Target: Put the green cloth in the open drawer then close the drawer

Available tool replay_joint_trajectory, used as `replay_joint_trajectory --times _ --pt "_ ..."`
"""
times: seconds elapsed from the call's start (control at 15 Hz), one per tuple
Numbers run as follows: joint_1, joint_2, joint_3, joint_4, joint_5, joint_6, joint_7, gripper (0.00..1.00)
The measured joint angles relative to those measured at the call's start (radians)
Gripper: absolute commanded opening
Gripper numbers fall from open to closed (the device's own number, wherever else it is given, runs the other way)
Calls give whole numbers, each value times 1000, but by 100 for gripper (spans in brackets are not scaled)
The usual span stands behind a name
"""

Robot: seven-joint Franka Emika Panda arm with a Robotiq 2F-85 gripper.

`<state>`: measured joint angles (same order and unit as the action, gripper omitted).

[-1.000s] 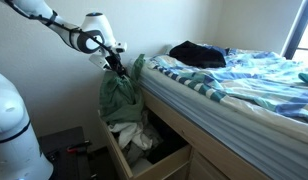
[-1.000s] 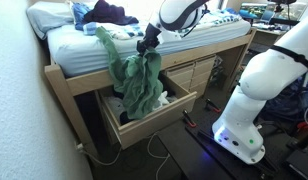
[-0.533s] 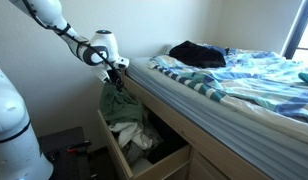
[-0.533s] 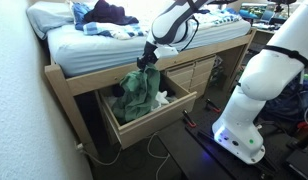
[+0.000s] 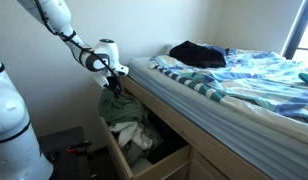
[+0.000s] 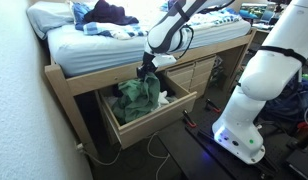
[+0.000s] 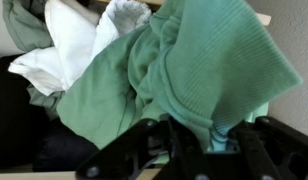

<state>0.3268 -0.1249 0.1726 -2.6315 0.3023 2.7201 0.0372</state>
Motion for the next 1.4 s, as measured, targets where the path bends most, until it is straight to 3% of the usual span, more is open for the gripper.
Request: replay_joint_trajectory --times 0.13,0.2,0.8,1.13,1.4 --pt "0 2 0 3 0 0 0 22" --pt "0 2 0 3 0 0 0 6" --pt "-17 24 16 -1 -28 33 42 6" --pt "-19 204 27 61 184 67 -134 6" --pt "-74 393 94 175 273 67 -216 6"
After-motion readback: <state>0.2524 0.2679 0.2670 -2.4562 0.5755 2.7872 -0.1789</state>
